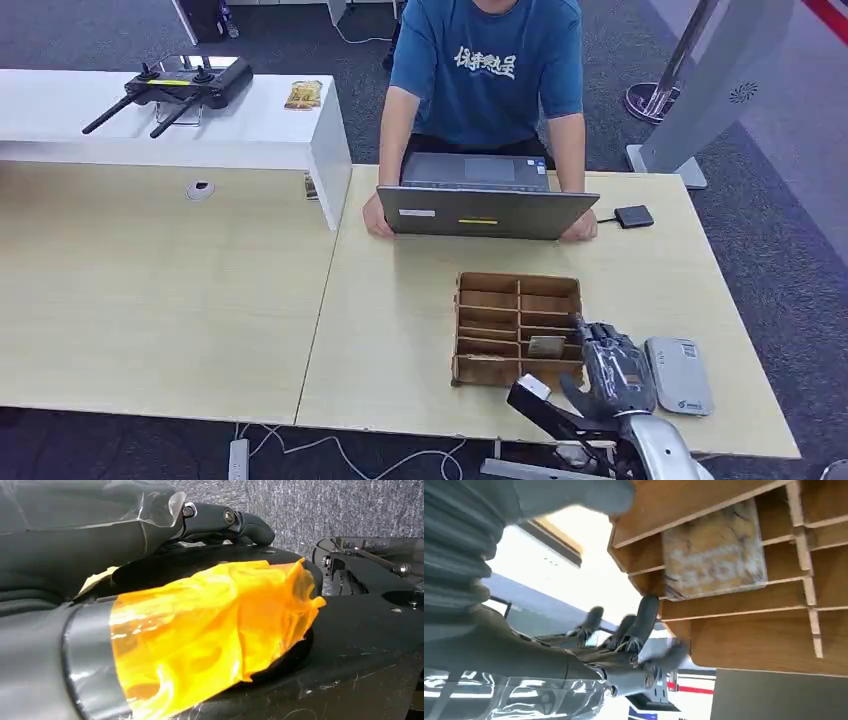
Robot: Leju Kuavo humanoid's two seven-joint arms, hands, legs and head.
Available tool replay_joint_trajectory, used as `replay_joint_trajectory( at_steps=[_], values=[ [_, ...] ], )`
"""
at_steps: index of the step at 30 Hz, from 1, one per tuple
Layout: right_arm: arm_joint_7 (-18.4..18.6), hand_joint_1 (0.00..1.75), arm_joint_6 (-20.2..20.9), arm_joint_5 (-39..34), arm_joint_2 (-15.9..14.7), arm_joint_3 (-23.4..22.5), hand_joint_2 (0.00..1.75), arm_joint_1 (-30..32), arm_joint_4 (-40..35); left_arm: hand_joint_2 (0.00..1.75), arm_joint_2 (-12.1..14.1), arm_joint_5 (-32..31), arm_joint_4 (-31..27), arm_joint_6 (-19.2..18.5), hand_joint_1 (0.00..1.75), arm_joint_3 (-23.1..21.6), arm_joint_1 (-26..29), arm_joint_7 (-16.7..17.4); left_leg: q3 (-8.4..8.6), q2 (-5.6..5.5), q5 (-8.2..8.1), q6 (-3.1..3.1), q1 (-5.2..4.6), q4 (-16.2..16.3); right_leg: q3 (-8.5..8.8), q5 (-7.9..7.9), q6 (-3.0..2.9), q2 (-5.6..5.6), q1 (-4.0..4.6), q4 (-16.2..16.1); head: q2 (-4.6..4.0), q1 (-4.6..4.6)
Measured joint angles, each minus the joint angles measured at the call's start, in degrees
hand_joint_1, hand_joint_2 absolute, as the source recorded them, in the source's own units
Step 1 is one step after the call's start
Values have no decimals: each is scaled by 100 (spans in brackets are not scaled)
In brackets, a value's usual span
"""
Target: Pass the card to the sensor for recognition and then transmit it.
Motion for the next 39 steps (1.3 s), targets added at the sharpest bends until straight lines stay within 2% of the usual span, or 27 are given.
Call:
replay_joint_trajectory(
  at_steps=[16, 22, 35, 36, 37, 38, 39],
  values=[
    [-65, 0, 4, 4, -85, 28, 175, -19, 37, 0, 2, -83, 0, -26, 0, 44, 0, 0, 0, 0, 0, 0, 0, 0, 0, 0, 0, 0, 0, 0, 0, 0],
    [-240, 0, -66, -206, -6, 230, 175, -27, 37, 0, -2, -92, 0, -15, 0, 90, 4, -57, -1, -1, 0, 0, 0, 0, 0, 0, 0, -1, 0, 0, 0, -2],
    [-232, 0, -175, -435, 44, 409, 175, -32, -20, 0, -4, -157, 0, -15, 0, 144, 7, -94, 0, 0, 0, 0, 0, 0, 1, 0, 0, -1, 0, 0, 0, 0],
    [-234, 5, -173, -442, 57, 420, 175, -32, -20, 0, -4, -157, 0, -13, 0, 144, 6, -94, 0, 0, 0, 0, 1, 0, 1, 0, 0, -1, 0, 0, 0, 0],
    [-238, 21, -171, -439, 70, 428, 175, -33, -20, 0, -4, -157, 0, -13, 0, 144, 6, -94, 0, 0, 0, 0, 1, 0, 0, 0, 0, -1, 1, 0, 0, 0],
    [-238, 21, -168, -442, 81, 437, 175, -33, -17, 0, -4, -157, 0, -13, 0, 146, 6, -94, 0, -1, 0, 0, 1, 0, 0, 0, 0, -1, 1, 0, 0, 0],
    [-236, 72, -168, -439, 88, 444, 175, -35, -17, 0, -4, -160, 0, -13, 0, 146, 6, -94, -1, -1, 0, 0, 1, 0, 0, 0, 0, -1, 1, 1, 0, 0]
  ],
)
